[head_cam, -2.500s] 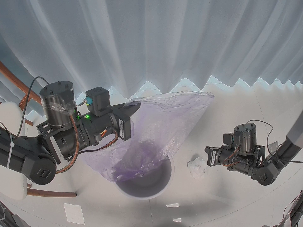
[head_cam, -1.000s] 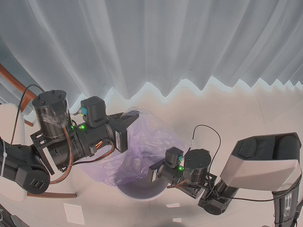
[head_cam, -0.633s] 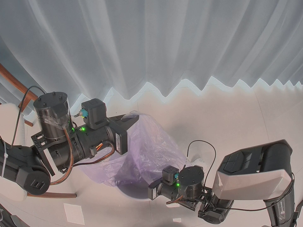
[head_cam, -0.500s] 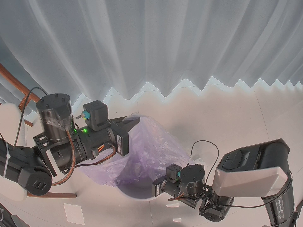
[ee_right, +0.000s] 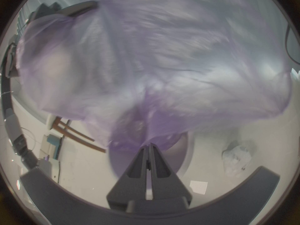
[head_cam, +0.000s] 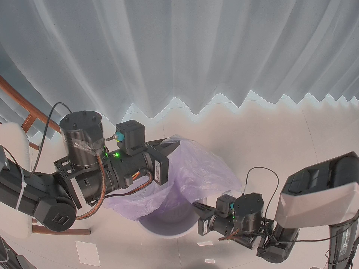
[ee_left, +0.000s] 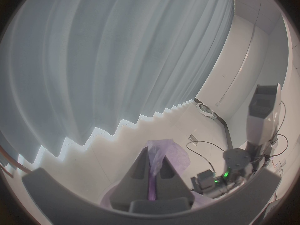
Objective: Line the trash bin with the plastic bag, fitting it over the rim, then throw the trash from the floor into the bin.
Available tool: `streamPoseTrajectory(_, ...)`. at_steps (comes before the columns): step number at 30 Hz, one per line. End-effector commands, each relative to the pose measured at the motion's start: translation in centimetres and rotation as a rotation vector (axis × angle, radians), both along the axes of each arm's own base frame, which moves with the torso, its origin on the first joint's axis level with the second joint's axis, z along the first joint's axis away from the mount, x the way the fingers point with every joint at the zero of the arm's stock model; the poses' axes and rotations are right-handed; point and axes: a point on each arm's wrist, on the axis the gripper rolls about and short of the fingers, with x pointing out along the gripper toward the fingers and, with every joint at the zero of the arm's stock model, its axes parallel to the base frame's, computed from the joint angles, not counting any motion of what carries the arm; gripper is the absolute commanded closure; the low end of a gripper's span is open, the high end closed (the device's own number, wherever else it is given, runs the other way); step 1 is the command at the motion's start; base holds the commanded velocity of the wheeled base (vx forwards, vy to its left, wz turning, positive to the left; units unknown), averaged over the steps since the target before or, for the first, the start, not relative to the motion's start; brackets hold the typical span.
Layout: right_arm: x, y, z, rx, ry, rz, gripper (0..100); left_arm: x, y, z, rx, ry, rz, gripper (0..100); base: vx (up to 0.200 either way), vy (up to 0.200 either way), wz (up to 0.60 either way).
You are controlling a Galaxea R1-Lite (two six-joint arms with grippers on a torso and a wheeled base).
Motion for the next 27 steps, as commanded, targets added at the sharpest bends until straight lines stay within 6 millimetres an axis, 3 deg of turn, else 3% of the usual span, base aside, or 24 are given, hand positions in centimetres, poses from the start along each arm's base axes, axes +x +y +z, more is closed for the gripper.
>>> streamPoseTrajectory(1,-4.8,0.6,1.7,0.020,0.037,0.098,100,0.6,-0.6,-0.5,0.005,0.007,0.000,100,0.000,0.000,0.00)
streamPoseTrajectory(4,-7.1,1.5,0.5,-0.010,0.083,0.137,100,0.7,-0.7,-0.6,0.006,0.008,0.002,100,0.000,0.000,0.00)
streamPoseTrajectory(7,-8.2,2.8,-1.3,-0.029,0.113,0.150,100,0.7,-0.7,-0.4,0.002,0.005,0.002,100,0.000,0.000,0.00)
streamPoseTrajectory(13,-7.8,6.7,-3.0,0.034,0.080,0.173,100,0.5,-0.5,-0.4,0.003,0.004,0.002,100,0.000,0.000,0.00)
streamPoseTrajectory(20,-8.1,11.8,-2.8,0.160,0.018,0.240,100,0.4,-0.5,-0.4,0.003,0.004,0.002,100,0.000,0.000,0.00)
streamPoseTrajectory(27,-9.3,15.0,-3.2,0.246,0.007,0.294,100,0.2,-0.7,-0.5,0.006,0.010,-0.014,100,0.000,0.000,0.00)
